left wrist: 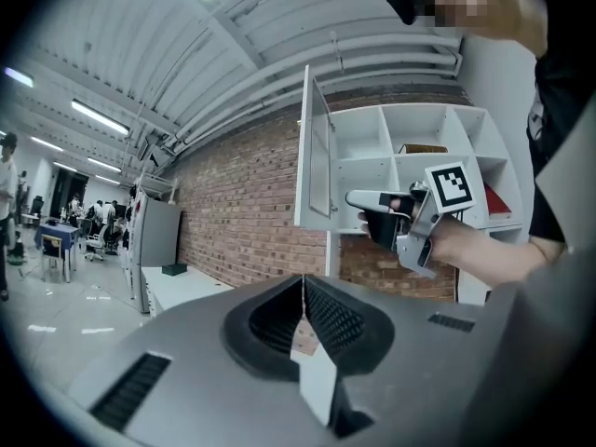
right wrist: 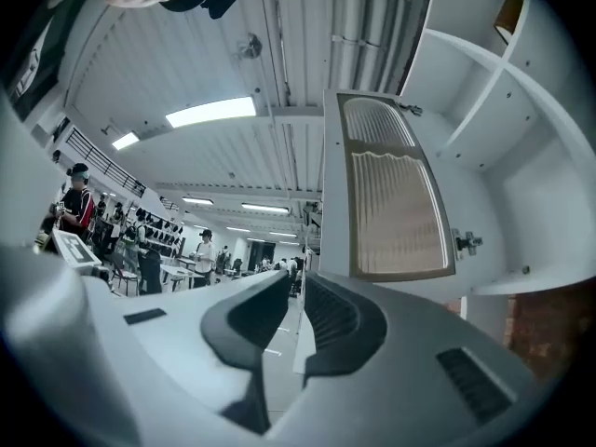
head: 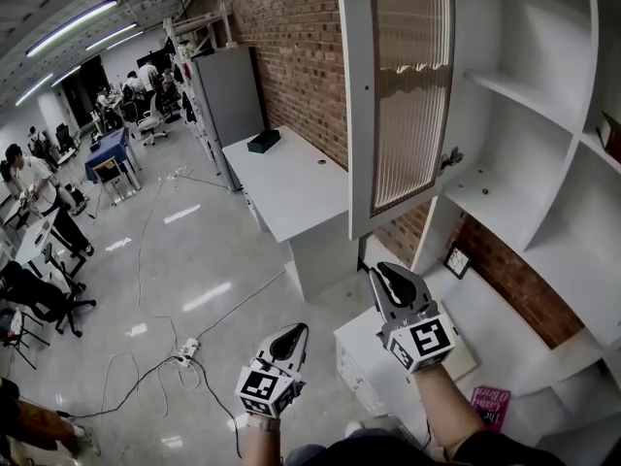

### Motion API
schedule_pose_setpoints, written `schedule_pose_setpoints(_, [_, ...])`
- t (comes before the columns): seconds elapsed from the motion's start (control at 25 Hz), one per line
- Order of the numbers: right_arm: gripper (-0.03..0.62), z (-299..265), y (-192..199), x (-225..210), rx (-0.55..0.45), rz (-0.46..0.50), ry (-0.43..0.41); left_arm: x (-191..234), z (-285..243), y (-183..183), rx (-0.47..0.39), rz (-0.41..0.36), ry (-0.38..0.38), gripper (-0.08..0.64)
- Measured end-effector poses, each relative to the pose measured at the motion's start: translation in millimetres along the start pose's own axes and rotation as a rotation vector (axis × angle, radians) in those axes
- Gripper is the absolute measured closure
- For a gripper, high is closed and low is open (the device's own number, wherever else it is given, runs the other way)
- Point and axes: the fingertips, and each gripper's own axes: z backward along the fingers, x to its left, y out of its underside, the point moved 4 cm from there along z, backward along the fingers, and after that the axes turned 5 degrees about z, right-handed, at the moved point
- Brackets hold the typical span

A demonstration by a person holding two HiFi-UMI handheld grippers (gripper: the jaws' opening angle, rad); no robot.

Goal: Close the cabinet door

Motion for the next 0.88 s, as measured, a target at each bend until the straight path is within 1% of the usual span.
schedule_pose_setpoints(0.2, [0.54,-26.8,-25.1,-13.0,-0.041,0.012,-0.001,-0.4,-34.3,-24.0,-0.037,-0.028,0.051,0.551])
schedule_pose_setpoints(0.36, [0.538,-44.5,-52.1,-20.5,-0.074,0.046,0.027,7.5,-56.9,-39.9,-0.059,-0.038,0.102,0.551])
schedule_pose_setpoints(0.6, [0.538,-72.4,-86.4,-29.9,-0.107,0.109,0.121,30.7,-87.5,-55.2,-0.094,-0.035,0.21,0.545])
schedule_pose_setpoints(0.76, [0.535,-89.7,-105.0,-38.1,-0.107,0.158,0.206,45.8,-114.7,-72.6,-0.114,-0.012,0.318,0.534])
schedule_pose_setpoints(0.88, [0.52,-100.7,-115.3,-41.7,-0.101,0.183,0.251,53.4,-130.7,-90.0,-0.153,-0.016,0.38,0.523])
